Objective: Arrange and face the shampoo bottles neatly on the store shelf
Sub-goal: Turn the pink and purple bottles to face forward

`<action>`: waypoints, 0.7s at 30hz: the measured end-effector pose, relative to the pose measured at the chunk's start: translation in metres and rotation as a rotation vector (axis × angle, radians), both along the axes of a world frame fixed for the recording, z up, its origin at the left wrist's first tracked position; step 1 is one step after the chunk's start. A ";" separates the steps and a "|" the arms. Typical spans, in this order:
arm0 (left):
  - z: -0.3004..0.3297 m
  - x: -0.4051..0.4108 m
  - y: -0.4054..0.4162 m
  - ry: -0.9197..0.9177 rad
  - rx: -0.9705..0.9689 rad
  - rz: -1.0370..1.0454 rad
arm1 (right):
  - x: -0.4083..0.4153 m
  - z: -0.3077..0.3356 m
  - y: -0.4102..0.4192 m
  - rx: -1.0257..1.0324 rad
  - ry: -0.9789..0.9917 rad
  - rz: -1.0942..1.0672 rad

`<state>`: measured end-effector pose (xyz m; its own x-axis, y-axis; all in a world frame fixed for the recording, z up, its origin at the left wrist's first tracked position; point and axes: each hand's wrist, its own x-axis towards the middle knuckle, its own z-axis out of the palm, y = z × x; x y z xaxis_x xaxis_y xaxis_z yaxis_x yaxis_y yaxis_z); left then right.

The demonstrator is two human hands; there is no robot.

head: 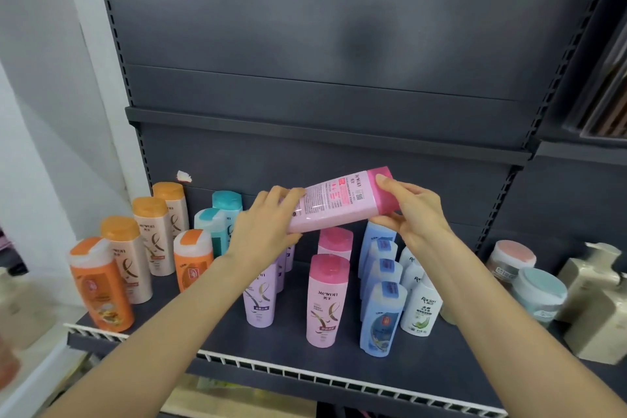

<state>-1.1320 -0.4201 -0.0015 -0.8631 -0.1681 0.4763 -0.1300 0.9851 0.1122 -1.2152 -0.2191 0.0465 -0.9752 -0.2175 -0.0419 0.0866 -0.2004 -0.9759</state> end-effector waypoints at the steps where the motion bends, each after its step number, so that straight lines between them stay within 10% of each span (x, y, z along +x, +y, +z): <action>1: 0.000 -0.003 -0.002 0.011 0.015 -0.019 | -0.004 0.000 0.001 0.009 0.002 0.037; 15: -0.001 -0.045 -0.033 -0.074 0.737 -0.335 | -0.069 0.009 -0.006 0.038 0.351 0.470; 21: -0.012 -0.073 -0.037 -0.097 0.904 -0.409 | -0.087 0.015 -0.021 0.090 0.455 0.278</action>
